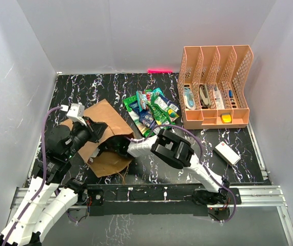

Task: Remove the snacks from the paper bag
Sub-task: Take out the snack from the paper bag.

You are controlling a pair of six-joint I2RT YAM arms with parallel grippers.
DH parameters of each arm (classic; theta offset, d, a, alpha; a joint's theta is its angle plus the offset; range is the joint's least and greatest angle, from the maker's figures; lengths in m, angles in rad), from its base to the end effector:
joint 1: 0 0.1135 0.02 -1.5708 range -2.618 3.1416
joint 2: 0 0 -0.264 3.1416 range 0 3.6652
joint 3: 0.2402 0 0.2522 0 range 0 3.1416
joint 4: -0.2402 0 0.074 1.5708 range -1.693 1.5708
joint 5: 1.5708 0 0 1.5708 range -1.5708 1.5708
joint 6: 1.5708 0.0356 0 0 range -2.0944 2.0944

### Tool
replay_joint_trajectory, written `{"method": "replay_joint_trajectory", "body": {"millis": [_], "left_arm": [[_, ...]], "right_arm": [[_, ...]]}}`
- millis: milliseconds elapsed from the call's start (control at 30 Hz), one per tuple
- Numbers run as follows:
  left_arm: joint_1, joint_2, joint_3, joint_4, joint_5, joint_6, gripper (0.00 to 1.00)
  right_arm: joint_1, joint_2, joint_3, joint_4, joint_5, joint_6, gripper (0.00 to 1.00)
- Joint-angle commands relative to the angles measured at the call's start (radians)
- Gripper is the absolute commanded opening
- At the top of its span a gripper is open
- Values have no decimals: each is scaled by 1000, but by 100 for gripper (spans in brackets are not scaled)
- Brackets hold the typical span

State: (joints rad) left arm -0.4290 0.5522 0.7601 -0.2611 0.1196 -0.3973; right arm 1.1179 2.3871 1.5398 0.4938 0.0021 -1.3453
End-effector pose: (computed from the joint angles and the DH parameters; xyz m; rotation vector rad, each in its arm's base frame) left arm 0.1180 -0.0587 0.3554 0.1214 1.6696 -0.7279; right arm 0.2286 0.4696 0.1125 -1.8171 0.6426 -0.1544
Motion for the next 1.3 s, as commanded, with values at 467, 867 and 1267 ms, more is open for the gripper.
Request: {"method": "replay_joint_trajectory", "body": {"millis": [467,867,1267], "left_arm": [[1,45,57,-5,125,-51,0],[1,31,79,-151,-271,-79,0],[2,67,79,-122,-437,-25,0]], "right_arm": [[-75,371,599,-24,119,-1,72],[-76,156,314,32,78,58,33],[-49,-161,-117,102,-54,263,15]]}}
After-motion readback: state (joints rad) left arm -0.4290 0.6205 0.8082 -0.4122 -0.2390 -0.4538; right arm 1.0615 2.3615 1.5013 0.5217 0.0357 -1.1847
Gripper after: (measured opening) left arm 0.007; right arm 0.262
